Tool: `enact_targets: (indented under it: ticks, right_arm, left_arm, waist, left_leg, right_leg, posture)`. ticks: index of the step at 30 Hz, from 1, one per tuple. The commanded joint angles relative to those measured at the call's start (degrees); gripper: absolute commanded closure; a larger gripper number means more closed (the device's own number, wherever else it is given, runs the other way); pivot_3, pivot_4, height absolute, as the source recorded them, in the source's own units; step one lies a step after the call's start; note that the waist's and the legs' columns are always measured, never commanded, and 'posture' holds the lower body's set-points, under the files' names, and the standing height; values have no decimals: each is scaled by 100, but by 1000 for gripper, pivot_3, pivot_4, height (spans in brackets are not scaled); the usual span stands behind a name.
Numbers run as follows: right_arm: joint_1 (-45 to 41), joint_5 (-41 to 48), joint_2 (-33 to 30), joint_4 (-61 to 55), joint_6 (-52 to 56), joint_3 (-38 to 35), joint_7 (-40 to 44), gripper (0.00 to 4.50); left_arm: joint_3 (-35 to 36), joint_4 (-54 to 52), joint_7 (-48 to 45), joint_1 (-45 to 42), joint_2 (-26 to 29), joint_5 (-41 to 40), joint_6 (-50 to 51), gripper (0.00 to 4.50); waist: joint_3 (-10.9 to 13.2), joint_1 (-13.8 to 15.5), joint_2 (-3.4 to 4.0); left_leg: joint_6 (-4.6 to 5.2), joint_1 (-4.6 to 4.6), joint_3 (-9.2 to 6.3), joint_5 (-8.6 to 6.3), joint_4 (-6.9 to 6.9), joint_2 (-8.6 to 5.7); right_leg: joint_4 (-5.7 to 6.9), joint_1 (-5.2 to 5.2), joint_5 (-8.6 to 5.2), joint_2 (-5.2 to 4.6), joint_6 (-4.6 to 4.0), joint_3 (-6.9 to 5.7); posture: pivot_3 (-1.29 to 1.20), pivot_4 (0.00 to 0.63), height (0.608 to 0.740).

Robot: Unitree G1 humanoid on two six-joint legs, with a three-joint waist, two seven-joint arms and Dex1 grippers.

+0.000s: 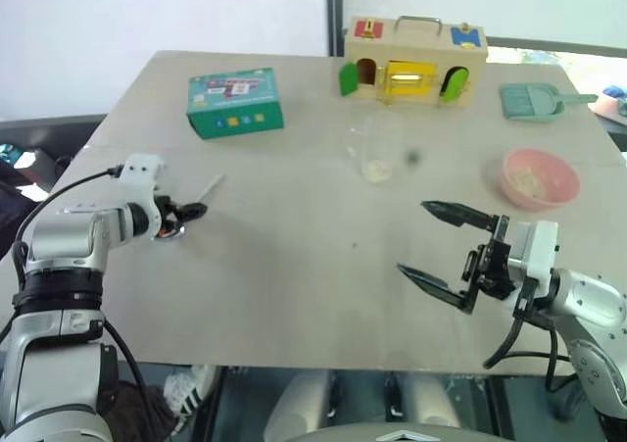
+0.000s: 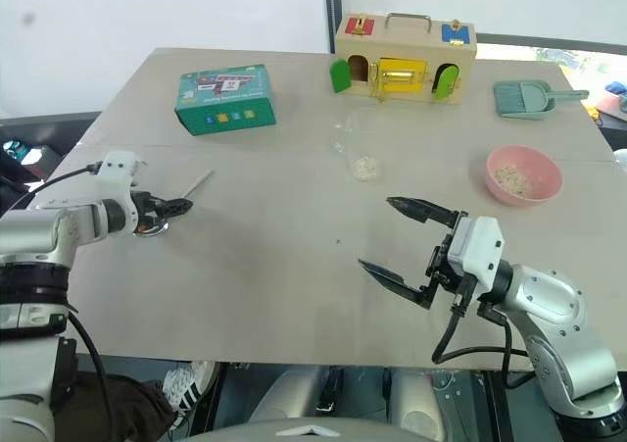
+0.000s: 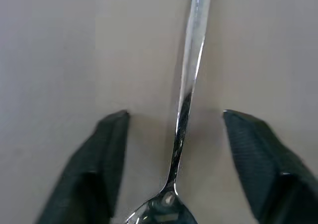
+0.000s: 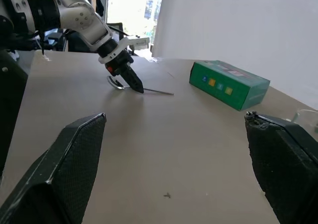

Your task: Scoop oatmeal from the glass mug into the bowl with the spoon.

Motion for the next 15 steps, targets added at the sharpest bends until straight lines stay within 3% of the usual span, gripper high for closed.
enact_targets:
  ticks: [1,4,10,13,15]
  right_arm:
    - [90,-39,-22,-137,-71,-111,-100,0]
    - [132,0,66,-90,60,-120,-301,0]
    - [46,-131,74,-243,1159,80,-1197,0]
    - [-318,157,-82,-542,2251,118,-1671,0]
    - [-905,976,-52,-463,3057,-27,-1882,0]
  left_arm:
    - [-95,374,-187,-226,23,214,-256,3201]
    - [-97,403,-174,-222,-6,320,-307,4448]
    - [577,-408,359,-133,-391,23,-267,4448]
    - [1096,-1747,459,226,-1013,-329,-1212,4448]
    - [1199,-2685,161,527,-1492,-612,-2065,4448]
  waist:
    - [0,3,0]
    - [0,-5,0]
    - [-1,10,-2]
    - [3,8,-10]
    - [6,-7,-13]
  left_leg:
    - [1,0,0,0,0,0]
    - [3,-1,0,1,0,0]
    - [3,-1,-1,2,2,1]
    - [3,-11,-1,1,5,1]
    - [4,-16,0,1,5,1]
  right_leg:
    - [0,0,0,0,0,0]
    - [0,0,0,-1,0,1]
    - [2,0,0,-2,0,1]
    - [1,-4,0,-5,0,1]
    - [-2,-8,1,-7,-1,3]
  posture:
    - [0,150,740]
    - [0,150,740]
    - [0,150,740]
    - [0,150,740]
    - [0,150,740]
